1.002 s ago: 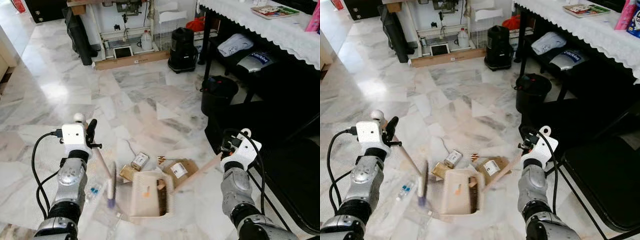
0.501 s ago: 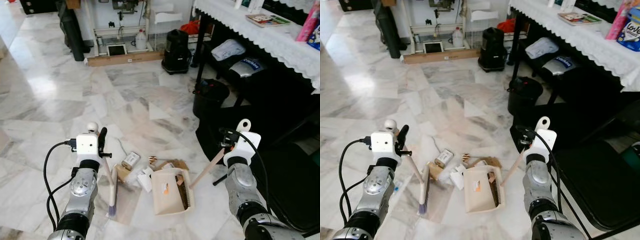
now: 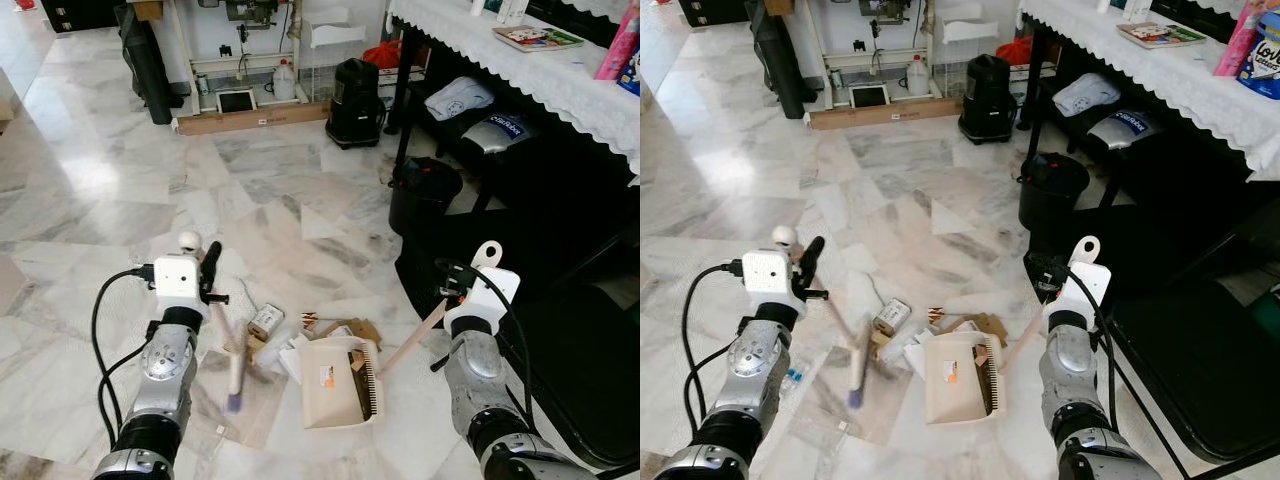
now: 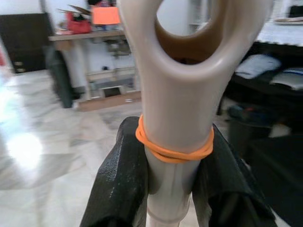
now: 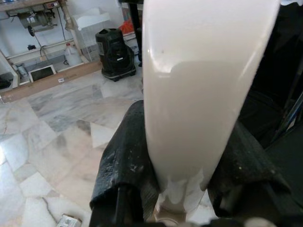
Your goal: Sweep floor
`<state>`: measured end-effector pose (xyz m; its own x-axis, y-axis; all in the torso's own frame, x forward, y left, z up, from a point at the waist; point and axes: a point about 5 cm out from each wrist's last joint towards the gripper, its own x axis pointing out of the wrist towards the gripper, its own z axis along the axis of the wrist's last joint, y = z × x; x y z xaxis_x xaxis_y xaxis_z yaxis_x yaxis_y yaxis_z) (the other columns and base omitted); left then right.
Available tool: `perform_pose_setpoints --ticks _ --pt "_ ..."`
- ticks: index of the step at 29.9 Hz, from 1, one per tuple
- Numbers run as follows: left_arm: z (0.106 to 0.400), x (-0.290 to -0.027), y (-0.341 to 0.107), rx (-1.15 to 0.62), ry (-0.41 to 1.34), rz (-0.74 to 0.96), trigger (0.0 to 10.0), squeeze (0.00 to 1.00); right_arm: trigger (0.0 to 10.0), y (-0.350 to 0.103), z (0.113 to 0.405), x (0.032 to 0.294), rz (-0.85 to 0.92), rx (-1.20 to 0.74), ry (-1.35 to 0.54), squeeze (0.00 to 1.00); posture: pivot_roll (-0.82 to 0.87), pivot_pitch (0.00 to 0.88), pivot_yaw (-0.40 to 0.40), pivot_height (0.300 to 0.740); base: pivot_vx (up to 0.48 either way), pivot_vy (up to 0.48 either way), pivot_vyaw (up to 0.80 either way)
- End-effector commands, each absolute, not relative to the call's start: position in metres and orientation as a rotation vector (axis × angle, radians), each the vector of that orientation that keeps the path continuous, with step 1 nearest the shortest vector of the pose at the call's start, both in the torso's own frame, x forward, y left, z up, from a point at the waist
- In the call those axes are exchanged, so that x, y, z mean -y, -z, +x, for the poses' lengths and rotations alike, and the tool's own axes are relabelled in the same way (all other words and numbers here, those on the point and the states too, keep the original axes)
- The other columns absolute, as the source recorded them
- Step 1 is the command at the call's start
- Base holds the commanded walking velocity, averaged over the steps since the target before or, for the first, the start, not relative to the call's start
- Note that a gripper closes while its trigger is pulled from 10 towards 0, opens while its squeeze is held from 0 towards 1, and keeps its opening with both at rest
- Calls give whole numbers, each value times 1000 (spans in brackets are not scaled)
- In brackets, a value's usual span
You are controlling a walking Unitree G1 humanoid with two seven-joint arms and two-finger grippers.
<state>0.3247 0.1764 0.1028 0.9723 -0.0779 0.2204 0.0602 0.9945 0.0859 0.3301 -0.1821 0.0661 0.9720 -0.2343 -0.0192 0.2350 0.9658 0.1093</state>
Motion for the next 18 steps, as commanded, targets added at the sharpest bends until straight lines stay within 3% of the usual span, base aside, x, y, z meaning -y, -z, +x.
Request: perform_pose_setpoints --ticks 1,10,18 --pt "329 -174 -117 279 72 80 10000 0 10000 -81 334 184 101 85 243 0 68 0 -2 740 0 0 0" --pt "333 -185 -120 279 -30 88 10000 0 10000 -82 333 184 62 94 235 0 67 0 -7 740 0 0 0" --pt "335 -185 -121 270 -34 85 10000 0 10000 -80 333 175 65 82 218 0 67 0 2 740 0 0 800"
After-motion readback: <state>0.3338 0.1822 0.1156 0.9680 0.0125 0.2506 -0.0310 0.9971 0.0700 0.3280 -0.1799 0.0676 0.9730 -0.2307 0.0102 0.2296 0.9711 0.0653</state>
